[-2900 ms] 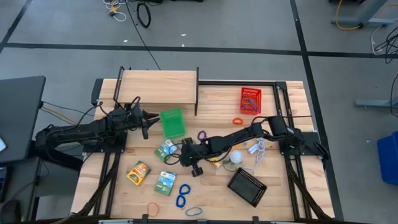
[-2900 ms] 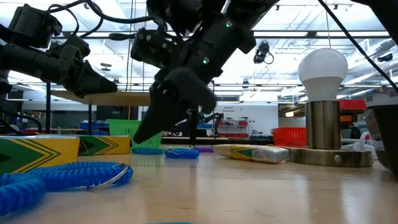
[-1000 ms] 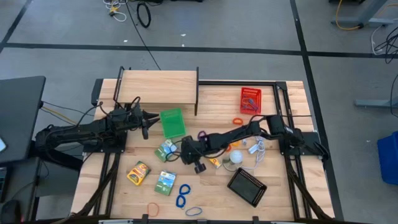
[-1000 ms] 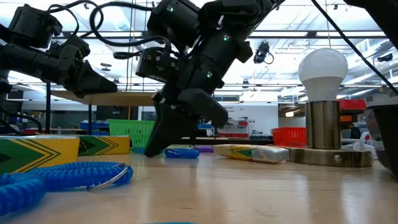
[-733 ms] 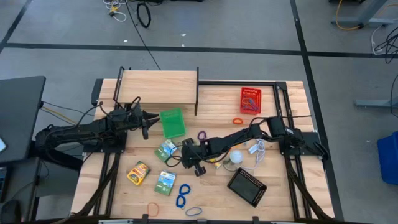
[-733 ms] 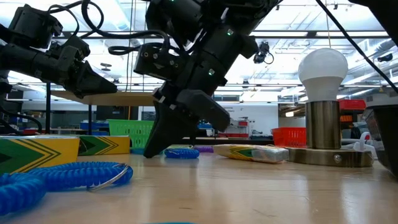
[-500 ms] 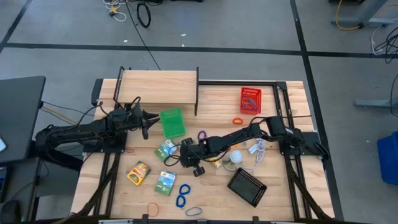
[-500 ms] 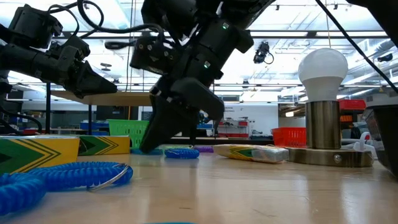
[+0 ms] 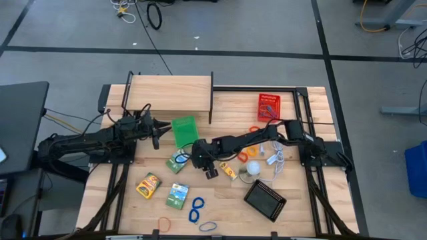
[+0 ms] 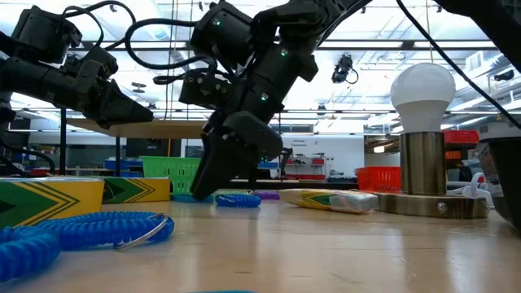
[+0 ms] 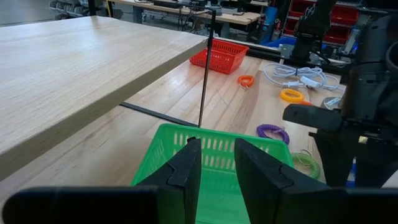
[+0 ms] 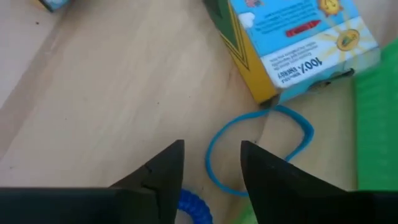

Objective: Pick & Place Office Desk Supplies
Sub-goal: Put the blue rubber band into the red basket

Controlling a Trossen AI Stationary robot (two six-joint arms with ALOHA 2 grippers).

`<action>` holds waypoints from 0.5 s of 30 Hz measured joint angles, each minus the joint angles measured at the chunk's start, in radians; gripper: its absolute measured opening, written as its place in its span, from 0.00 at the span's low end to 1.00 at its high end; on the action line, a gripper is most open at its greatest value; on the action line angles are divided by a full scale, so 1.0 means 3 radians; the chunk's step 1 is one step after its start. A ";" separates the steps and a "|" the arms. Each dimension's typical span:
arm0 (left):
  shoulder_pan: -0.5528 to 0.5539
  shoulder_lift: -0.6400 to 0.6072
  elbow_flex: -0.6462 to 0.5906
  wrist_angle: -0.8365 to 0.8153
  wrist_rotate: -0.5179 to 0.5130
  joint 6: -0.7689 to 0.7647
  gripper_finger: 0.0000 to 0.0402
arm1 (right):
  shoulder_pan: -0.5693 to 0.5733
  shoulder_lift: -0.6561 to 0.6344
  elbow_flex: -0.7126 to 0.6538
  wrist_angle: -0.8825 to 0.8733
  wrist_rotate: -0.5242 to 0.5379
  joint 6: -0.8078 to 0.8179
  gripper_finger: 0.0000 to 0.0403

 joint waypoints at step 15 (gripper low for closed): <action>0.0001 0.0000 0.0000 -0.0010 0.0000 0.0000 0.26 | 0.0064 0.0101 0.0018 0.0025 0.0112 -0.0169 0.05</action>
